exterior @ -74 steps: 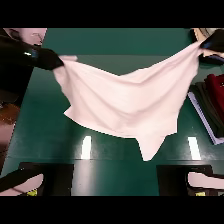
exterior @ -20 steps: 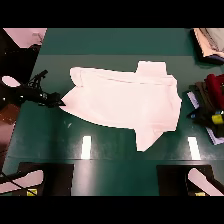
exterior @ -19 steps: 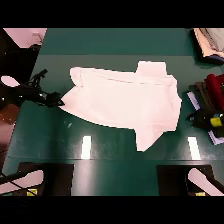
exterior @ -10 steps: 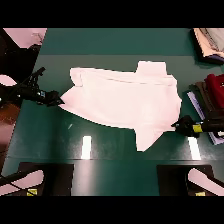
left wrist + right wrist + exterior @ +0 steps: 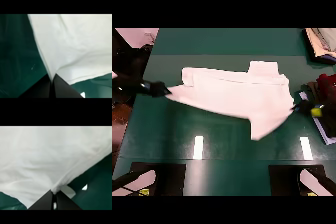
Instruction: Fold the shirts.
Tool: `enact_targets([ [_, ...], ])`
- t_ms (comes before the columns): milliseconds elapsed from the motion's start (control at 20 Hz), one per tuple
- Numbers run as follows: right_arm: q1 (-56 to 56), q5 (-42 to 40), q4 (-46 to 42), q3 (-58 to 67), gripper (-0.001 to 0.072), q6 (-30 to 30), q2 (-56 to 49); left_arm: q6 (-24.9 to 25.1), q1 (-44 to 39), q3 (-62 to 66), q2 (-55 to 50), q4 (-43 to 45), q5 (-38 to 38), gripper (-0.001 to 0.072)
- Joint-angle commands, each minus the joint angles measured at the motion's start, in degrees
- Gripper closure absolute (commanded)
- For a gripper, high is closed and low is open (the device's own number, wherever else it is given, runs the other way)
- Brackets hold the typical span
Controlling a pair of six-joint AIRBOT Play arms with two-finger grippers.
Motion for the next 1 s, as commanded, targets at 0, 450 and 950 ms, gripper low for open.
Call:
enact_targets([
  [0, 0.33, -3.85, 0.07, 15.87, 0.0691, 1.49, 7.43, -1.53, 0.04, 11.56, 6.91, 0.09, 1.20, 0.0679],
  [450, 0.33, -6.12, -0.26, 58.27, 0.0691, 1.38, 10.01, -2.08, 0.04, 51.91, 18.40, -0.72, 4.39, 0.0677],
  [950, 0.33, 3.13, -14.12, 73.96, 0.0693, 3.08, 12.09, -5.70, 0.04, 59.21, 25.33, -12.48, 6.75, 0.0679],
])
